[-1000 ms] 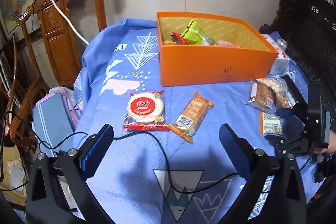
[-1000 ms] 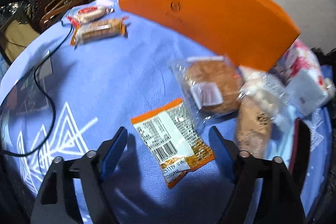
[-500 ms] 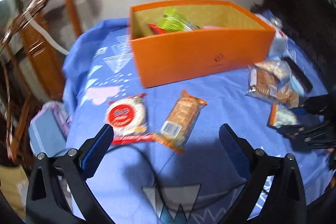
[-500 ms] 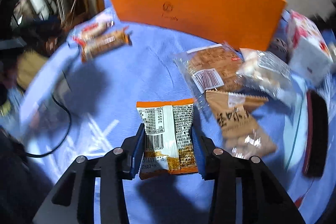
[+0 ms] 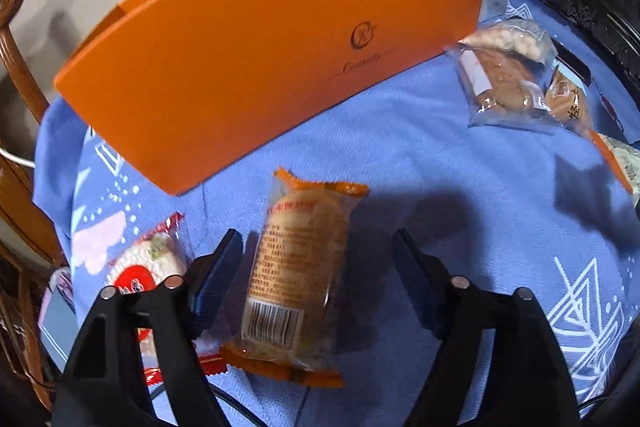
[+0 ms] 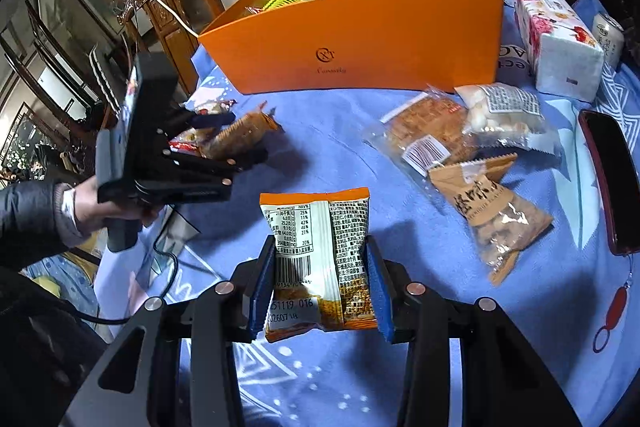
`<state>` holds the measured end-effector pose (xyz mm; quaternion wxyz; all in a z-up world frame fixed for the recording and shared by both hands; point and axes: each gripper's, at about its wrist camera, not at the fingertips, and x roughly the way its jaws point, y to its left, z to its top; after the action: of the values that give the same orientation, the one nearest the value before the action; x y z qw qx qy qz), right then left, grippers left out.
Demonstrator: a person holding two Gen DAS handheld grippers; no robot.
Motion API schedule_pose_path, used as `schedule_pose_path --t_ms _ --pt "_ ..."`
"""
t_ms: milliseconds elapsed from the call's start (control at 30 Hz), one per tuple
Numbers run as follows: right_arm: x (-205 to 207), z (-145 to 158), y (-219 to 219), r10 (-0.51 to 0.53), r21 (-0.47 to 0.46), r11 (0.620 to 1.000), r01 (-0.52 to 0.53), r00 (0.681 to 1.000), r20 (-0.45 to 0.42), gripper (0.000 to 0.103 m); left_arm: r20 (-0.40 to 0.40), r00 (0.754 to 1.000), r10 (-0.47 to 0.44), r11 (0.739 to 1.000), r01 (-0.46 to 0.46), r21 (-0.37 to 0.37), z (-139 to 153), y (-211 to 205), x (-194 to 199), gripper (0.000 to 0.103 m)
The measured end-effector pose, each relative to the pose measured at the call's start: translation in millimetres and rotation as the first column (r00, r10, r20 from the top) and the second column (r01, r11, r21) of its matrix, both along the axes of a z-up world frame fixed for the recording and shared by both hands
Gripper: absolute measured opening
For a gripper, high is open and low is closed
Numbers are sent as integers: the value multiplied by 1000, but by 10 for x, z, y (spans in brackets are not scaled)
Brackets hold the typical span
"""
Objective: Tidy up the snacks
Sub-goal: 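Grasp an orange-white pack with the right tool while the left tool grasps a bread pack, then carry the bread pack and orange-white pack over the orange box and release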
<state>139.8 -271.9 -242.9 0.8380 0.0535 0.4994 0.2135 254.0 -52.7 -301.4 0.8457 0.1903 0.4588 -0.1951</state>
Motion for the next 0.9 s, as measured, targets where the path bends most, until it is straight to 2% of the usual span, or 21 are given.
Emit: schedule_pose_path --t_ms 33,100,167,333,467,633,900 --pt "10 5 11 -2 1 1000 2 1000 2 43 -10 1000 -2 1000 2 -29 -1 22 5 63" --pt "41 21 47 -10 4 1000 10 1000 3 43 -17 1000 -13 999 12 -50 0 27 1 45" --pt "58 43 43 -21 12 1000 21 1000 6 43 -24 999 -31 997 30 -64 5 6 -21 35" --pt "85 99 64 -64 28 998 63 998 19 43 -24 999 -45 993 42 -107 51 -21 -184 35" --pt "35 182 35 -108 51 993 106 994 36 43 1 1000 -20 988 20 -156 256 54 -305 35" --pt "-45 358 16 -143 73 988 137 986 89 43 75 997 20 973 -3 -230 718 168 -513 35" --pt "94 810 28 -176 149 978 146 961 212 43 194 978 78 951 -15 -307 1497 198 -417 35"
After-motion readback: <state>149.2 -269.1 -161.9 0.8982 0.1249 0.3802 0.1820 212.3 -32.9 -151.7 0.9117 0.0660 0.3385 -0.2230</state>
